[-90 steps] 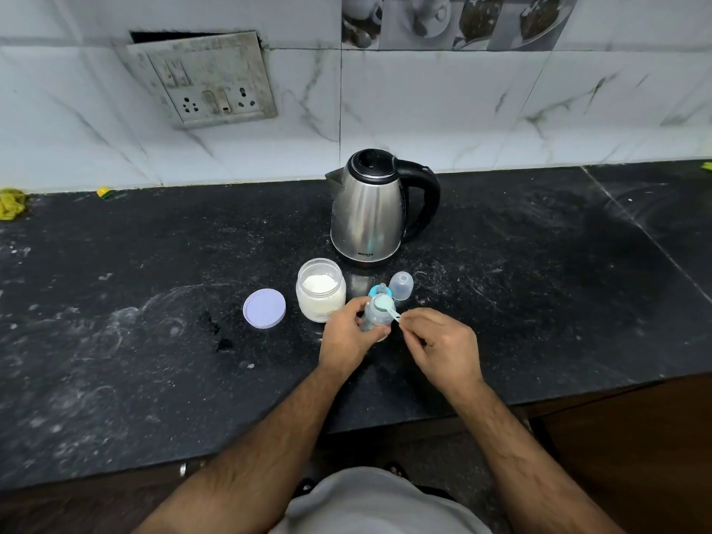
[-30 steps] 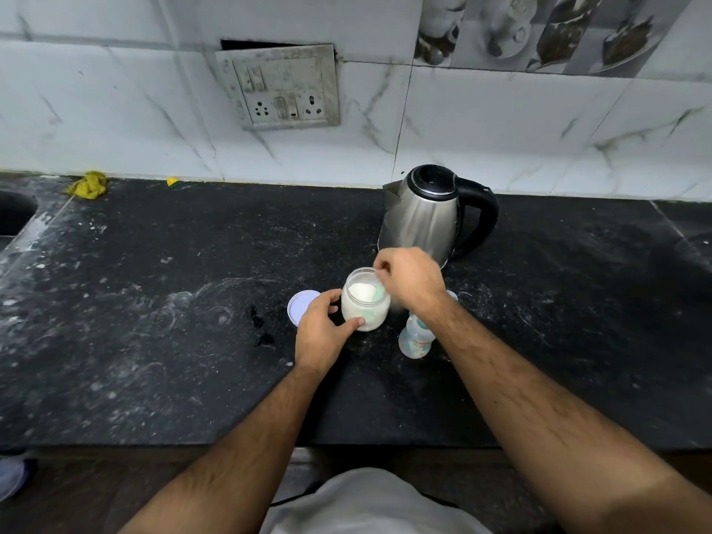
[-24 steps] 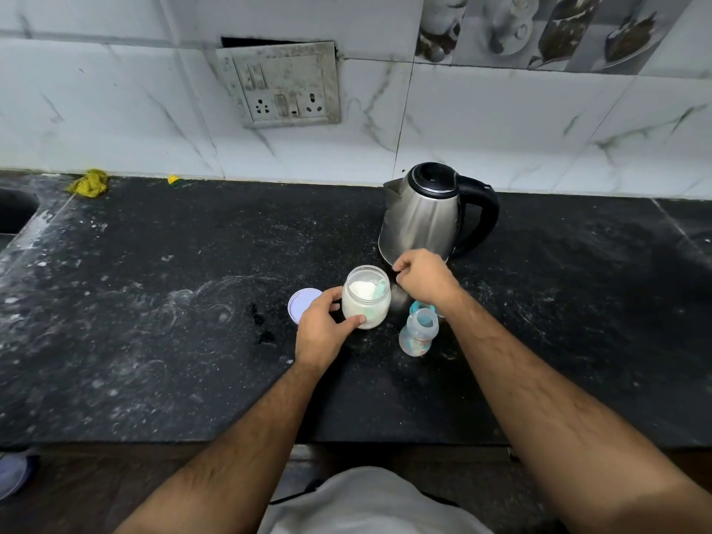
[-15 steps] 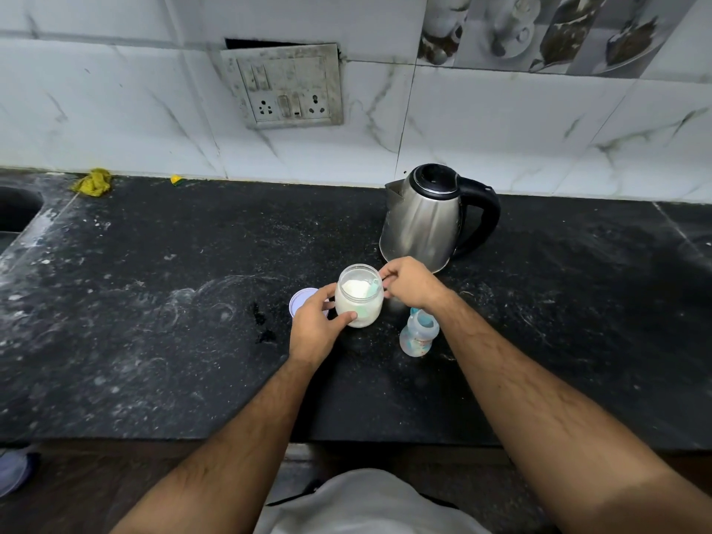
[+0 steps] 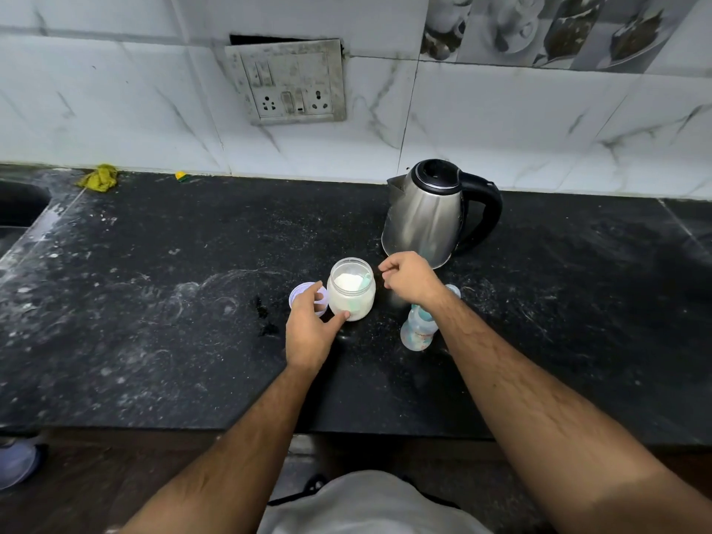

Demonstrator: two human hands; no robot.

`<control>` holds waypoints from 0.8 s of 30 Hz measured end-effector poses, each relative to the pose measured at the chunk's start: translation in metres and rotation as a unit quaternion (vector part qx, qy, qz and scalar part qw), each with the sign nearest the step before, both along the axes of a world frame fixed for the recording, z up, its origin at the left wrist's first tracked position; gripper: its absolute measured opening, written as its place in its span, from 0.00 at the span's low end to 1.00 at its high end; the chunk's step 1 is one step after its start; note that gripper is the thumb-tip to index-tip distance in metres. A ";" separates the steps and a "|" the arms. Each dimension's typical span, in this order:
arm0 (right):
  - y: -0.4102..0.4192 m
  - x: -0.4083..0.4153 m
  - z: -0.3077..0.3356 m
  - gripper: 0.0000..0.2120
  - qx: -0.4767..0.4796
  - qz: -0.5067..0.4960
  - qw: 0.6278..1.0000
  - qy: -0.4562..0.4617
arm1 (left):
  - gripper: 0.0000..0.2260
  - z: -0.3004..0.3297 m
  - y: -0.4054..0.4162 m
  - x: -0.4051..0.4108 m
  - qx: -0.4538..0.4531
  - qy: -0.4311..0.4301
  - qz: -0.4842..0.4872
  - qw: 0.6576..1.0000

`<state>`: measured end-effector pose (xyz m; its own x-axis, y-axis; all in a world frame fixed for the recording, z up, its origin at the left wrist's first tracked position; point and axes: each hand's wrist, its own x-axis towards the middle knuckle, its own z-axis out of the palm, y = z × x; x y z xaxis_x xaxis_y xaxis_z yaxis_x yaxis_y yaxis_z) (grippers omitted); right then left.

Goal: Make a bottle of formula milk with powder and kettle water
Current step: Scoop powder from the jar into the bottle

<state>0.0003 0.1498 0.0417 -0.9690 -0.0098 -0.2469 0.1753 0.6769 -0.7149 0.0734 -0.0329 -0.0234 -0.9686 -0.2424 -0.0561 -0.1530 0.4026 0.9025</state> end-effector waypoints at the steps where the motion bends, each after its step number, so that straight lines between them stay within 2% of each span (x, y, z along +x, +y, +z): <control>1: 0.004 0.001 0.000 0.14 -0.004 -0.015 1.000 0.012 | 0.28 -0.001 0.004 0.005 0.000 -0.001 0.012 1.000; 4: 0.019 0.005 0.000 0.13 -0.016 -0.065 0.996 0.062 | 0.20 -0.008 0.014 0.020 0.008 -0.006 0.026 1.000; 8: 0.046 0.010 0.004 0.11 -0.035 -0.142 0.983 0.111 | 0.15 -0.021 0.030 0.032 0.005 -0.027 -0.044 0.999; 10: 0.060 0.010 0.008 0.11 -0.039 -0.175 0.976 0.128 | 0.17 -0.022 0.040 0.033 -0.001 -0.030 -0.086 0.996; 17: 0.103 -0.005 0.022 0.14 -0.012 -0.243 0.956 0.166 | 0.37 -0.012 0.078 0.024 -0.025 -0.030 -0.191 0.981; 24: 0.130 -0.038 0.032 0.31 0.026 -0.246 0.953 0.174 | 0.39 -0.012 0.098 0.014 -0.014 -0.034 -0.177 0.984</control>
<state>-0.0381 0.2795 0.0735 -0.8765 0.4704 0.1021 0.2396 0.6105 -0.7549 0.0875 0.0656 -0.0353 -0.9868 0.1074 -0.1212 -0.0578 0.4655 0.8831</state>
